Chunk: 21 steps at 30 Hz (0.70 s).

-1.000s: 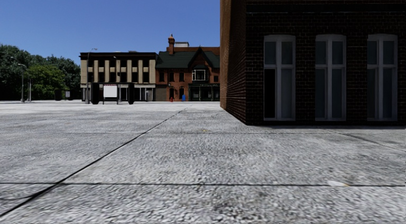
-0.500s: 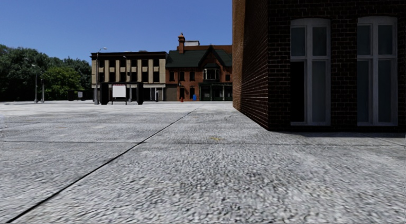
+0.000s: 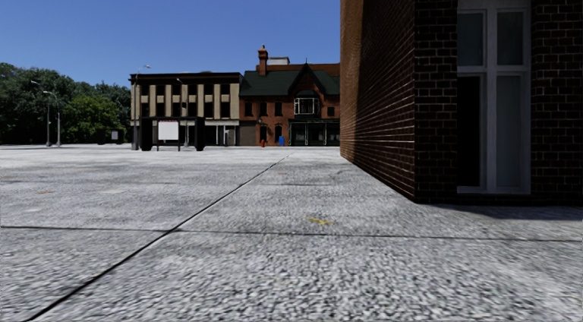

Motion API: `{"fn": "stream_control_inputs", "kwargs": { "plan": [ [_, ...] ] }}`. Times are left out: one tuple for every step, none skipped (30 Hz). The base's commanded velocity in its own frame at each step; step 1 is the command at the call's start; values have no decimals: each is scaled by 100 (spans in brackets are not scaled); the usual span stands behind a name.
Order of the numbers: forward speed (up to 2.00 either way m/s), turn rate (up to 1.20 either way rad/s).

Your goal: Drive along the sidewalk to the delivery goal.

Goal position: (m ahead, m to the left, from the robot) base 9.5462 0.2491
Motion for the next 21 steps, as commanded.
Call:
{"fn": "stream_control_inputs", "kwargs": {
  "plan": [
    [200,0],
    [200,0],
    [200,0],
    [200,4],
    [200,4],
    [200,80],
    [200,105],
    [200,115],
    [200,118],
    [200,39],
    [200,0],
    [200,0],
    [200,0],
    [200,0],
    [200,0],
    [200,0],
    [200,0],
    [200,0],
    [200,0],
    [200,0],
    [200,0]
  ]
}}
